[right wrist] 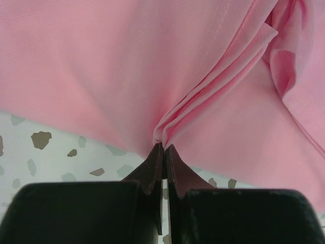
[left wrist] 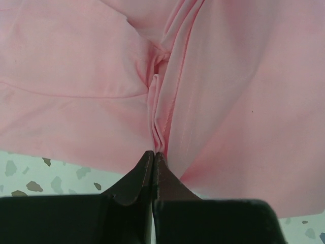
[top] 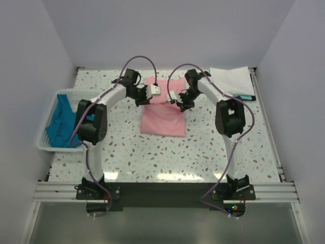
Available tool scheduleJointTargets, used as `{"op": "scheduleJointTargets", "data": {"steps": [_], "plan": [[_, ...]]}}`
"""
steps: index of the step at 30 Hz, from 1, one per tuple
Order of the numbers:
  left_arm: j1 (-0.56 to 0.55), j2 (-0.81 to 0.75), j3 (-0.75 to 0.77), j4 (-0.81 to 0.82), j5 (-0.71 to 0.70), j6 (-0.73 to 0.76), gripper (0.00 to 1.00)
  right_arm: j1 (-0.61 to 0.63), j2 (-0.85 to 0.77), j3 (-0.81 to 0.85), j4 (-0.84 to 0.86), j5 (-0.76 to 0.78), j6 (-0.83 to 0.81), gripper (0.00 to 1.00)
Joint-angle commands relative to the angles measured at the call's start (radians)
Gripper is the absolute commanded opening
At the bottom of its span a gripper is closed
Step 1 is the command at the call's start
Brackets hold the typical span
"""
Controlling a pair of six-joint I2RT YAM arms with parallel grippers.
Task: Fold and stack the t-shirts
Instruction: Fold the tshirt
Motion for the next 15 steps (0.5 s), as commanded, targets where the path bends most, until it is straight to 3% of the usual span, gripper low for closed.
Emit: {"op": "scheduleJointTargets", "data": {"steps": [1,4,5,7,8,9,12,15], "plan": [[0.007,0.029,0.059,0.07,-0.003,-0.033,0.02,-0.011,0.004,0.019,0.047,-0.006,-0.016,0.0],[0.008,0.048,0.056,0.098,-0.03,-0.039,0.03,-0.011,0.007,0.01,0.106,0.009,0.018,0.01],[0.008,0.052,0.052,0.121,-0.042,-0.052,0.04,-0.012,0.007,0.011,0.116,0.012,0.034,0.14],[0.016,0.057,0.062,0.144,-0.053,-0.081,0.09,-0.018,-0.001,0.011,0.126,0.017,0.061,0.28],[0.02,0.055,0.07,0.147,-0.062,-0.119,0.14,-0.021,-0.019,0.01,0.144,0.018,0.099,0.46],[0.036,0.051,0.076,0.158,-0.061,-0.153,0.25,-0.023,-0.03,0.007,0.156,0.02,0.123,0.52],[0.101,-0.004,0.058,0.226,-0.041,-0.366,0.42,-0.038,-0.093,0.002,0.225,0.025,0.28,0.62],[0.157,-0.099,-0.023,0.268,0.012,-0.587,0.54,-0.044,-0.168,-0.021,0.212,0.023,0.416,0.63]]}}
